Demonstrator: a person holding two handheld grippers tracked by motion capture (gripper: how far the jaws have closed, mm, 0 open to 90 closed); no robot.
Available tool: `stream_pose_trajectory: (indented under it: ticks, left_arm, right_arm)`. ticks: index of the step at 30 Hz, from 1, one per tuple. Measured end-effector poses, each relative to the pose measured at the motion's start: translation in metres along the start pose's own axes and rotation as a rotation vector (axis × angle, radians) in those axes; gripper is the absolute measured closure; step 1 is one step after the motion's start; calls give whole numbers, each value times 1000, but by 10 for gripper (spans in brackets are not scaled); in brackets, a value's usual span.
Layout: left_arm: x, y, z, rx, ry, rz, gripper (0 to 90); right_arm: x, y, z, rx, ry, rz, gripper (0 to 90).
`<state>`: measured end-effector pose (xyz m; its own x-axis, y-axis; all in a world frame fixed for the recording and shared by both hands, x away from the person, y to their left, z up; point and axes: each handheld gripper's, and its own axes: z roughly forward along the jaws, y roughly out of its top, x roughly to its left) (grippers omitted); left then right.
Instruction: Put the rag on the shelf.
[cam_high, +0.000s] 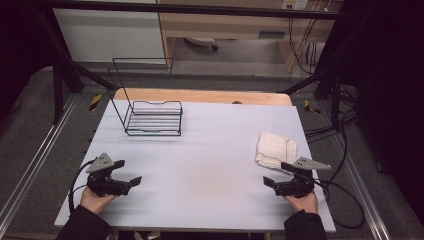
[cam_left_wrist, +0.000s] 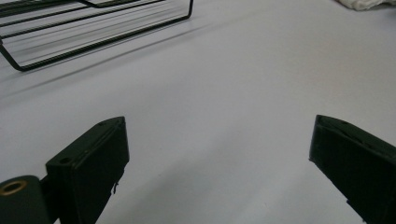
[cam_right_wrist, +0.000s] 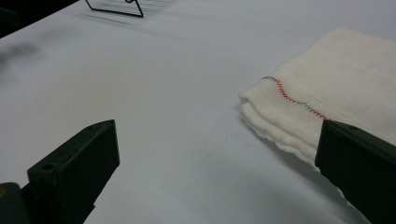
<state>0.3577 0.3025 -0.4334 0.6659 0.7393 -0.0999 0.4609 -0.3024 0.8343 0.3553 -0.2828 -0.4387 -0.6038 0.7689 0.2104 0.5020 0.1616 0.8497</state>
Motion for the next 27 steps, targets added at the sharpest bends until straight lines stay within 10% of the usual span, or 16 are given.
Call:
stream_pose_trajectory:
  ticks: [27]
  left_arm:
    - [0,-1,0,9,12,-7,50]
  right_arm:
    - [5,17,28,64,-140,-22,75]
